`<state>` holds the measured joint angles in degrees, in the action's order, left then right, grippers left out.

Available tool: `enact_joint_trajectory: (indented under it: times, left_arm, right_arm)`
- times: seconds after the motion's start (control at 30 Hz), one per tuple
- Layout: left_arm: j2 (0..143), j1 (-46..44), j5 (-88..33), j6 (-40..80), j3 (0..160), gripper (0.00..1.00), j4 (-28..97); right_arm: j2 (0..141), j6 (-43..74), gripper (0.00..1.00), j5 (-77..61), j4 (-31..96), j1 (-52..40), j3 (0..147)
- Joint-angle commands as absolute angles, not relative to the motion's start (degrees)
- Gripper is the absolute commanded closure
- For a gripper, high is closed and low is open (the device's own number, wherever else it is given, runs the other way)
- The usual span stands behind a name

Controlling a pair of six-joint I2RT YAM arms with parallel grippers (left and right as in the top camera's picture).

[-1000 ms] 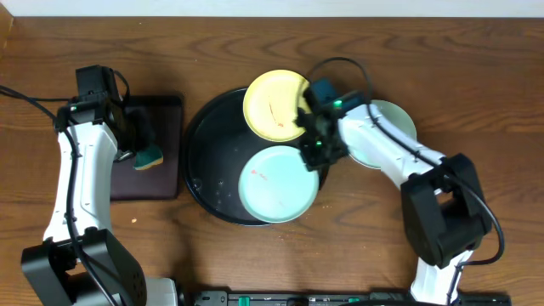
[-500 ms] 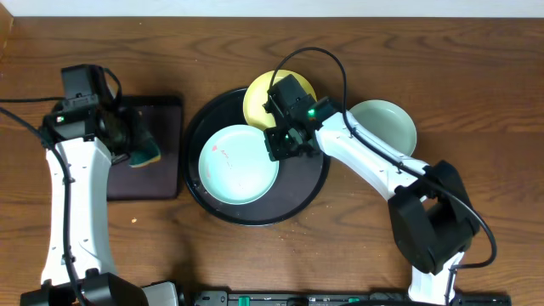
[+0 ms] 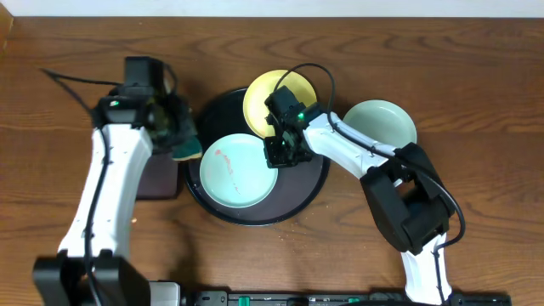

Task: Clean dirty plates on tray and stack at the side
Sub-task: 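Bring the sponge with the left gripper onto the second green plate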

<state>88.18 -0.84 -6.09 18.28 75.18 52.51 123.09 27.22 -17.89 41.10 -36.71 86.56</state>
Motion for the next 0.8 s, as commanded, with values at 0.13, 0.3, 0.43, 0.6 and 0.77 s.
enact_joint_trajectory:
  times: [0.13,0.3,0.43,0.6,0.77]
  left_arm:
    - [96.6,-8.1,-6.4,24.2,76.0,0.93,52.0]
    - [103.4,-11.6,-2.3,30.8,76.0,0.93,51.9]
    - [108.7,-13.5,-0.4,33.9,76.0,0.93,51.2]
    - [114.9,-15.7,-0.4,34.8,76.0,0.92,50.2]
    - [116.8,-17.4,-8.1,24.0,76.0,0.93,49.8]
  right_arm:
    - [125.7,28.7,0.99,-20.0,40.6,-36.1,87.4]
    - [125.7,28.7,0.99,-20.0,40.5,-36.1,87.4]
    - [125.7,28.7,0.99,-20.0,40.5,-36.1,87.4]
    - [125.7,28.6,0.99,-19.9,40.5,-36.1,87.4]
    - [125.7,28.6,0.99,-19.7,40.4,-36.1,87.4]
